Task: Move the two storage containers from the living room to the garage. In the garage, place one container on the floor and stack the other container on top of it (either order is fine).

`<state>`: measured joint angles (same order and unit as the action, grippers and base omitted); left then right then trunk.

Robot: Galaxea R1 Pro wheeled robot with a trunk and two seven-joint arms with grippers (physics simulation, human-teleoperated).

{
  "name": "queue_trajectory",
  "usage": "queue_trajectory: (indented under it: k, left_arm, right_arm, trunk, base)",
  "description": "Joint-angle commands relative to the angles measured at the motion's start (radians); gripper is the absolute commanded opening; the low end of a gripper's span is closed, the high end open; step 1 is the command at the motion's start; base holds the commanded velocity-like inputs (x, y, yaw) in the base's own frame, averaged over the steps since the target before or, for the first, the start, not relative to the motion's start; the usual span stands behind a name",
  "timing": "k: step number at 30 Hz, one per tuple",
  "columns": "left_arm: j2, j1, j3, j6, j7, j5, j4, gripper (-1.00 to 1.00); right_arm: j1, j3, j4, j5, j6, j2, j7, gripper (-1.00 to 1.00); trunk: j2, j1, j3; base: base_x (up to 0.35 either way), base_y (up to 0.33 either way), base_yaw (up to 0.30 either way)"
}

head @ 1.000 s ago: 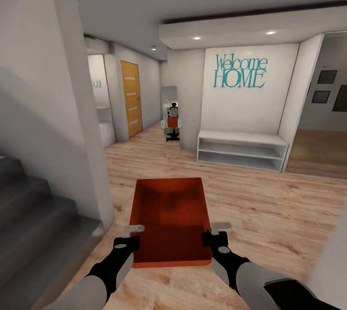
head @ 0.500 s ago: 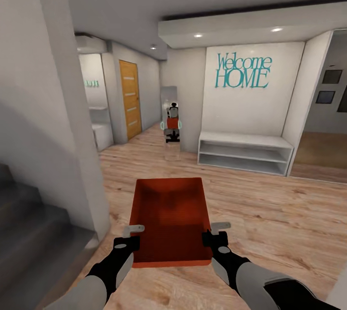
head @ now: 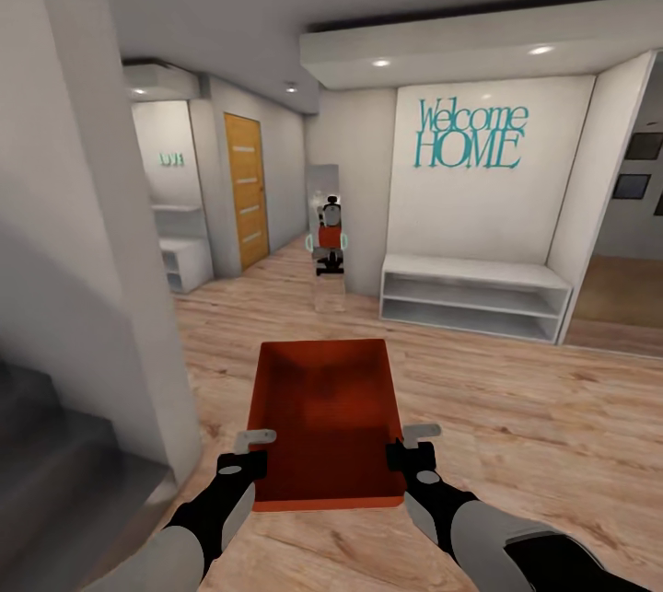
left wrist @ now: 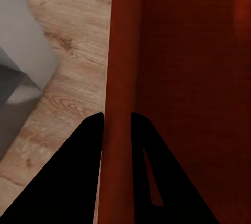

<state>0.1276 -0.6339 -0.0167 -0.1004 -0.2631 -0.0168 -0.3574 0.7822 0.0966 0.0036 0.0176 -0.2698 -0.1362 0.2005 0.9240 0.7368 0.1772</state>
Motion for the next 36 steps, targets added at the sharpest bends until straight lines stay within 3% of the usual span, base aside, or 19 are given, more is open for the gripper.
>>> queue_trajectory:
  k: [1, 25, 36]
  left_arm:
    - [0.0, -0.001, 0.021, 0.001, -0.03, 0.024, -0.006, -1.0]
    - [0.0, -0.001, 0.021, 0.001, -0.03, 0.024, -0.006, -1.0]
    - [0.0, -0.001, 0.021, 0.001, -0.03, 0.024, -0.006, -1.0]
  right_arm:
    - [0.0, -0.028, 0.003, 0.013, 0.003, 0.0, -0.003, -1.0]
    - [0.0, -0.028, 0.003, 0.013, 0.003, -0.001, -0.003, -1.0]
    - [0.0, -0.028, 0.003, 0.013, 0.003, -0.001, -0.001, -1.0]
  trunk:
    - [0.001, 0.001, 0.001]
    - [0.001, 0.001, 0.001]
    - [0.001, 0.001, 0.001]
  base:
    - [0.322, 0.0, 0.0]
    - [0.322, 0.0, 0.0]
    - [0.322, 0.0, -0.173]
